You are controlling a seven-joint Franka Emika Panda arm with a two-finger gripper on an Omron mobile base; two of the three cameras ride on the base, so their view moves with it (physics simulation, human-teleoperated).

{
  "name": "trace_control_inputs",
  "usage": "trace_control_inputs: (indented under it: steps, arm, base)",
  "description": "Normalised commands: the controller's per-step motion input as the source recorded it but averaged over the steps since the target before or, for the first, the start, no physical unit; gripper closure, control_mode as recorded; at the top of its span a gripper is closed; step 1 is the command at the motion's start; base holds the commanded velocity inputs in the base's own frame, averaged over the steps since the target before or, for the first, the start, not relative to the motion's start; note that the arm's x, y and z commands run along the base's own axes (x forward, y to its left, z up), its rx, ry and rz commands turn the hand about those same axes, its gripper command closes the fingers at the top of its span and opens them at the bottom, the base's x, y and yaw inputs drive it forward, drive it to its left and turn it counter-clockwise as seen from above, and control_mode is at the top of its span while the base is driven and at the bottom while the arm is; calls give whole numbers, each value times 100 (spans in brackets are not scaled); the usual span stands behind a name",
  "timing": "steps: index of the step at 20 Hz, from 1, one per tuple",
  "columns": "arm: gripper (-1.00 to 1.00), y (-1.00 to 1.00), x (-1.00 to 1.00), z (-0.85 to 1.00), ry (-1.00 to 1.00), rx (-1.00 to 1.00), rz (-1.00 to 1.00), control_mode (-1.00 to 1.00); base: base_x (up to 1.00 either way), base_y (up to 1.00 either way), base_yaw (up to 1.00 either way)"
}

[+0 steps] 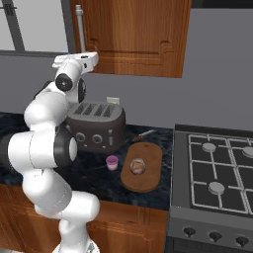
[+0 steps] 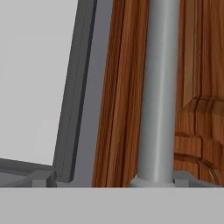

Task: Pick the bread, place it on the cutting board, pick the jam, place it on the counter, and close the cabinet.

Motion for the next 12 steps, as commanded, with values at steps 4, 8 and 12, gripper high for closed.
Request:
trace_control_inputs:
  steps: [4, 8, 12]
  arm:
    - [-100, 18, 39, 0, 0, 0, -2, -100]
    - [-100, 20, 40, 0, 0, 0, -3, -100]
    - [-100, 18, 36, 0, 0, 0, -3, -100]
  base:
    - [0, 0, 0]
    - [0, 0, 0]
    - [0, 0, 0]
